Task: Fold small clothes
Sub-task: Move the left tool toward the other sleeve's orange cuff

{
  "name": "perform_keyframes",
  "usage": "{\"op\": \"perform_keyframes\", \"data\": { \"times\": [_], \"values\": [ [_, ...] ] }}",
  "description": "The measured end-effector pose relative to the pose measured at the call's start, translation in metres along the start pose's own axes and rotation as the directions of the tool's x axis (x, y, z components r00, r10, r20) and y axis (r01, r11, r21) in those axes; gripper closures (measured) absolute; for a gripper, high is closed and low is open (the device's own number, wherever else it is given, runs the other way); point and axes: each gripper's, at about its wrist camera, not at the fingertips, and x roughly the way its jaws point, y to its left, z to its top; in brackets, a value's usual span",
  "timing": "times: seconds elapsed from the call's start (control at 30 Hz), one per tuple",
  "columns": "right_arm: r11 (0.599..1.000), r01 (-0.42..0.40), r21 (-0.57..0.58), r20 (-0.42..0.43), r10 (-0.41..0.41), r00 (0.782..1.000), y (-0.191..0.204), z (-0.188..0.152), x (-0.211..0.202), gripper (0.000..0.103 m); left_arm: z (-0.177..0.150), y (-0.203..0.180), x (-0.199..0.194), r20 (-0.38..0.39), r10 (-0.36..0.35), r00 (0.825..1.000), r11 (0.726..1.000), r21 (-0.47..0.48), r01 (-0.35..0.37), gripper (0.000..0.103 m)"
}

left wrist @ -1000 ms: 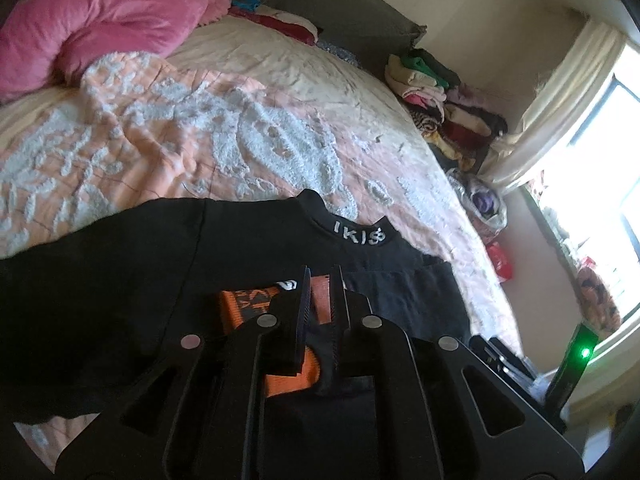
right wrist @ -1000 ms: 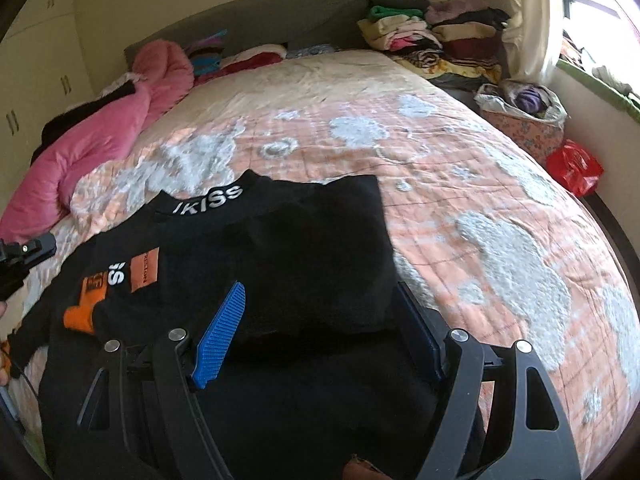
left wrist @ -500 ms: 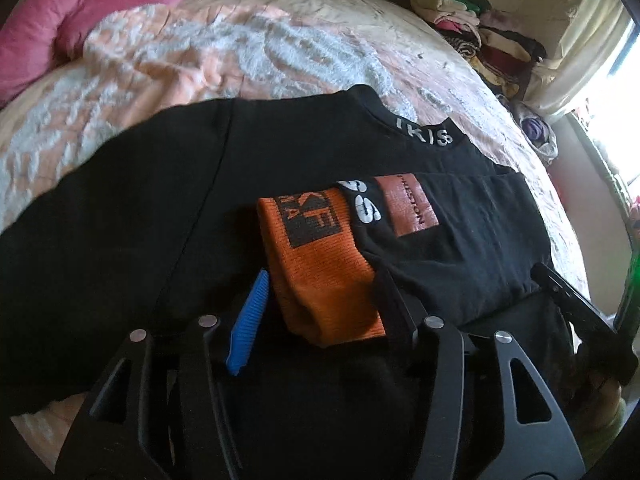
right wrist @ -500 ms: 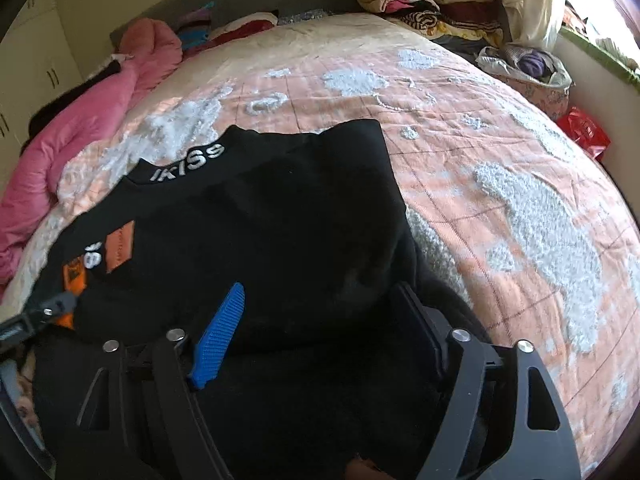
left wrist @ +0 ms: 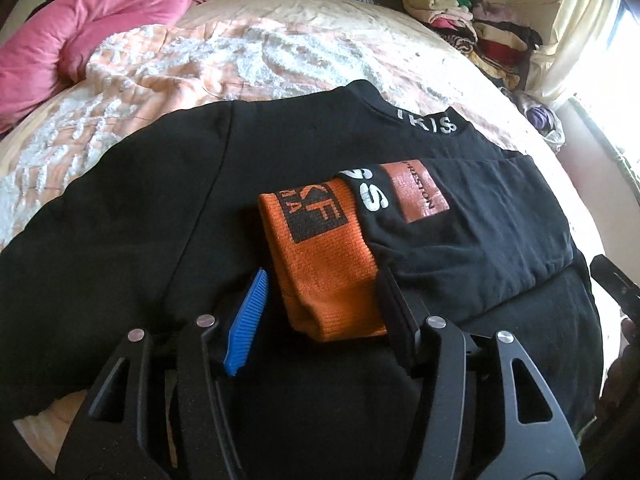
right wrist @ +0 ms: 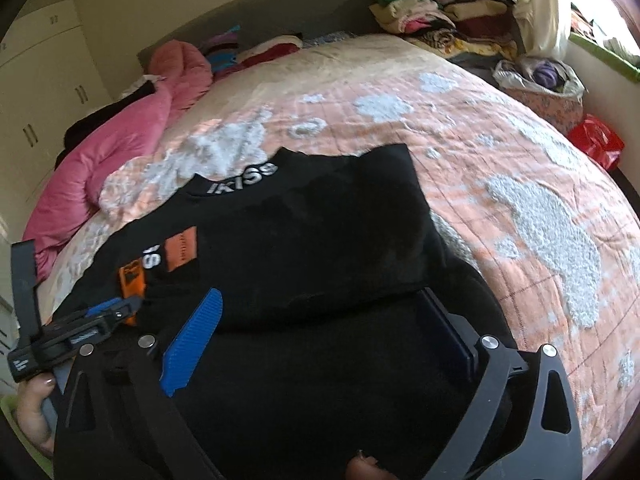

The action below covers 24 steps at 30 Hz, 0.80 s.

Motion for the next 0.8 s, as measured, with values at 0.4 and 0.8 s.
{"op": "perform_keyframes", "data": {
  "times": [0.4, 0.8],
  "values": [
    [0.999, -0.02, -0.048, 0.04, 0.022, 0.999, 0.018, 0.002, -0.022, 0.005, -0.009, 0.004, -0.044, 0.072, -0.022, 0.997, 0.999, -0.048, 0.026, 0.035],
    [0.988, -0.05, -0.144, 0.072, 0.06, 0.996, 0.057, -0.001, -0.039, 0.004, -0.019, 0.03, -0.083, 0.132, 0.051, 0.99, 0.992, -0.124, -0.034, 0.01]
  ]
}}
